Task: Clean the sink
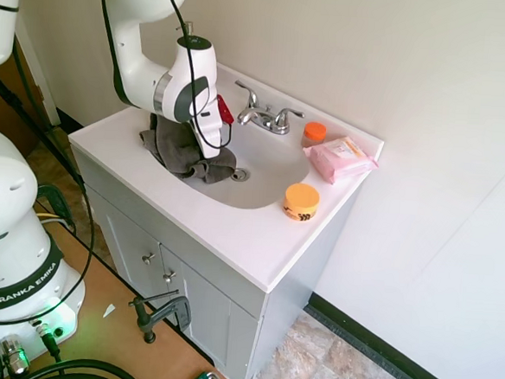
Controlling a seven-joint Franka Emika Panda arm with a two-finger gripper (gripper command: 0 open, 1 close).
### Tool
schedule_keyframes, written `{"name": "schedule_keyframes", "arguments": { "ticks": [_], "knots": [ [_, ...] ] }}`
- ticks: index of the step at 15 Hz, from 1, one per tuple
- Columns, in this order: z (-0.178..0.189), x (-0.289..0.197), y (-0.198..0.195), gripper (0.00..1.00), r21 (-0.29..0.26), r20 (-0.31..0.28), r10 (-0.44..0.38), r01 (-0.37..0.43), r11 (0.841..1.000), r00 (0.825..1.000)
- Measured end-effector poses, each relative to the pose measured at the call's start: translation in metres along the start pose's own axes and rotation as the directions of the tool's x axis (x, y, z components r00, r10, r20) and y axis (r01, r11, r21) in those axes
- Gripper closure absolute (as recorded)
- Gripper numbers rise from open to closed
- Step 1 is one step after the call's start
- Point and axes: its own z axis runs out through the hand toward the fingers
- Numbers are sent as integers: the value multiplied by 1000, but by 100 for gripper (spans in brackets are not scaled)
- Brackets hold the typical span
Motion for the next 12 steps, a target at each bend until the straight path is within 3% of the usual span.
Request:
{"name": "schedule_keyframes", "arguments": {
  "ticks": [7, 9, 12],
  "knots": [
    [-29, -10, -11, 100, 63, 164, -10, 0, 998, 986],
    [-49, -19, -11, 100, 82, 206, -57, 41, 996, 977],
    [-70, -32, 3, 100, 83, 225, -167, 152, 985, 960]
  ]
}}
